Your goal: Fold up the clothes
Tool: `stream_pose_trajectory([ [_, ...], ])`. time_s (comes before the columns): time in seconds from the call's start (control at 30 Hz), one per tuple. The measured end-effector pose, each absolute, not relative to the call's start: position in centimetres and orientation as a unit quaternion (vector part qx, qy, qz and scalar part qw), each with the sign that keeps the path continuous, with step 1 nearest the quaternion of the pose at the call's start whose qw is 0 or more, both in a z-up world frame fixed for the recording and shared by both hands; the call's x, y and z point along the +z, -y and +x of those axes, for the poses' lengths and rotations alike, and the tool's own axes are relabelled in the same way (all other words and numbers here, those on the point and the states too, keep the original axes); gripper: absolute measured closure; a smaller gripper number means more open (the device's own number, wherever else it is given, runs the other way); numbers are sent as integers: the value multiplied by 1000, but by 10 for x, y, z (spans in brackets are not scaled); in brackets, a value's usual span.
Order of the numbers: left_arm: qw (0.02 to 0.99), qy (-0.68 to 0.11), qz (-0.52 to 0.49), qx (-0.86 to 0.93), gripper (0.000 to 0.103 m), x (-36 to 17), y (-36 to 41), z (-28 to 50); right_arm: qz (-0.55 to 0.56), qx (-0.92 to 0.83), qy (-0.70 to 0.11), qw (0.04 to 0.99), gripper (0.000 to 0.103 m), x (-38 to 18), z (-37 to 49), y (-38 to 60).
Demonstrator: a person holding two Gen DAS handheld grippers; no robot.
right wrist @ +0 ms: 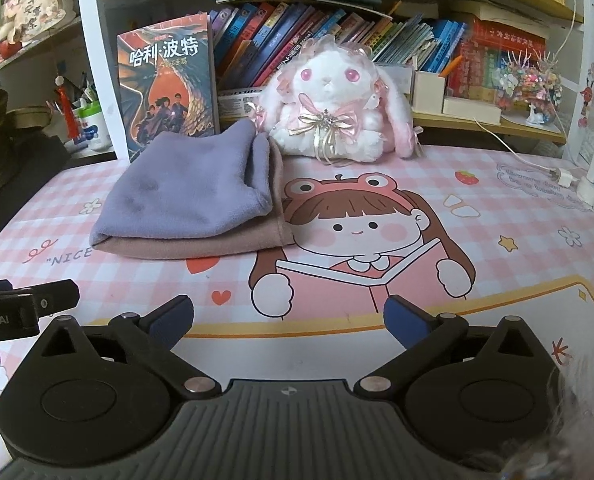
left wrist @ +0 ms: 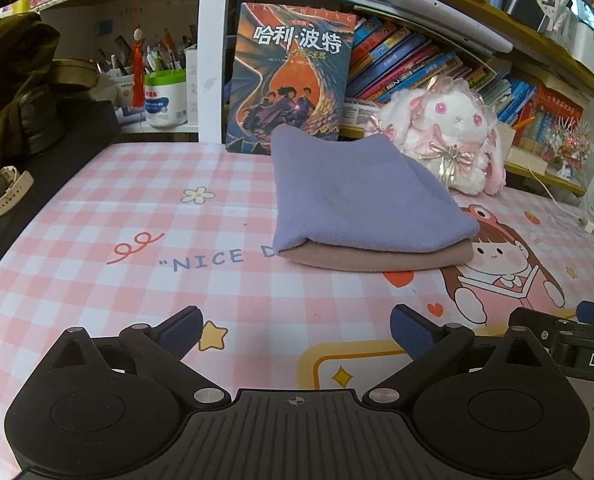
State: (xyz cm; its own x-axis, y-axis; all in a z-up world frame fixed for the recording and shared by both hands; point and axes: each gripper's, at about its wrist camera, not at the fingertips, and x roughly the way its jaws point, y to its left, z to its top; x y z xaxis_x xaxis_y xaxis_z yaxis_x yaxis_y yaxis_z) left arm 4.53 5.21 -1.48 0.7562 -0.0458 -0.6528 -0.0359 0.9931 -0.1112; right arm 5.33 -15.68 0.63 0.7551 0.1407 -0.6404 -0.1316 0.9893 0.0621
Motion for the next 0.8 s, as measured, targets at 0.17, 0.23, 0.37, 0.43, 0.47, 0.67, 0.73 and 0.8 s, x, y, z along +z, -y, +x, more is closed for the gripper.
stream_pose_trajectory([
  [0.17,934,-352,-60,-3,2,-15,-53,44,6,72,-344,936,0,6,52,157],
  [0.23,934,-351,-61,-4,2,-15,-53,43,6,72,-344,936,0,6,52,157],
  [0.37,935,-350,-61,-6,2,-15,-53,42,6,72,-344,936,0,6,51,157],
  [0.43,934,-351,-61,-7,1,-15,-52,42,6,73,-344,936,0,6,51,157],
  [0.47,934,-351,-62,-7,1,-15,-52,42,6,73,-344,936,0,6,51,157],
  [0.67,934,-351,-63,-7,1,-15,-52,42,6,73,-345,936,0,5,50,156],
  [0.73,934,-351,-64,-7,1,-15,-52,42,7,73,-345,936,0,5,50,156],
  [0.8,934,-352,-64,-8,1,-15,-52,43,7,73,-346,936,0,5,51,156],
])
